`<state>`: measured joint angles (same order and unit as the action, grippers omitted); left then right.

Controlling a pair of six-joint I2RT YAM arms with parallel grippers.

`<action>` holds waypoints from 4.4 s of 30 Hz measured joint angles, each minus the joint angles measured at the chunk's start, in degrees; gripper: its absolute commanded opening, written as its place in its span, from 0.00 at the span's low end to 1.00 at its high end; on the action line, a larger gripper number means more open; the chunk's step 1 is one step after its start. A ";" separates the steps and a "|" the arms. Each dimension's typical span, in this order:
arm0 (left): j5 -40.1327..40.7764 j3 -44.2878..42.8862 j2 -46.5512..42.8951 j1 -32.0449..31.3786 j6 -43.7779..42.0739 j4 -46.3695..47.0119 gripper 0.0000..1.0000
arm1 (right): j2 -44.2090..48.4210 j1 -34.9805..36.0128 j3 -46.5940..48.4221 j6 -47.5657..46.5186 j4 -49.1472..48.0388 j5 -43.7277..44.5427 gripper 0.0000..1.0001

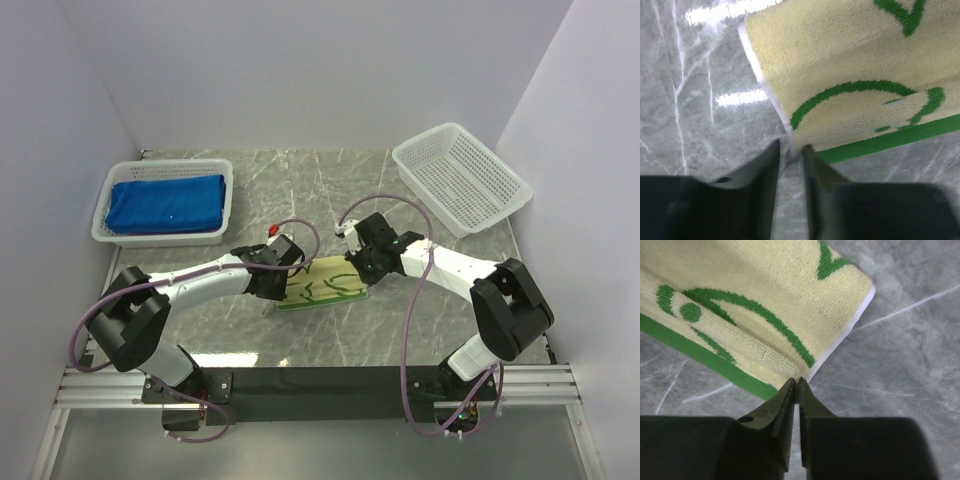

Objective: Fold and stack the towels
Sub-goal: Fold the towel, then neatly place the folded towel into the bin

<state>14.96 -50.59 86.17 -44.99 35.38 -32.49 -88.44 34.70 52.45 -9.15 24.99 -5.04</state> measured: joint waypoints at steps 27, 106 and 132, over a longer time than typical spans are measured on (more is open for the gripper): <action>1.01 -1.27 -8.13 -2.84 14.32 5.97 0.33 | 7.78 2.27 -2.27 34.47 -12.37 3.04 0.47; -4.81 8.15 -32.24 31.41 4.07 5.46 1.00 | -8.26 30.97 7.87 11.76 -16.70 7.65 0.72; -7.65 10.10 -36.48 34.45 1.68 5.25 0.99 | -25.79 37.81 22.18 2.40 -9.35 17.94 0.06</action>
<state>7.31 -40.49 49.69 -10.55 37.06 -27.24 -114.24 72.51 74.63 -6.74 15.64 12.91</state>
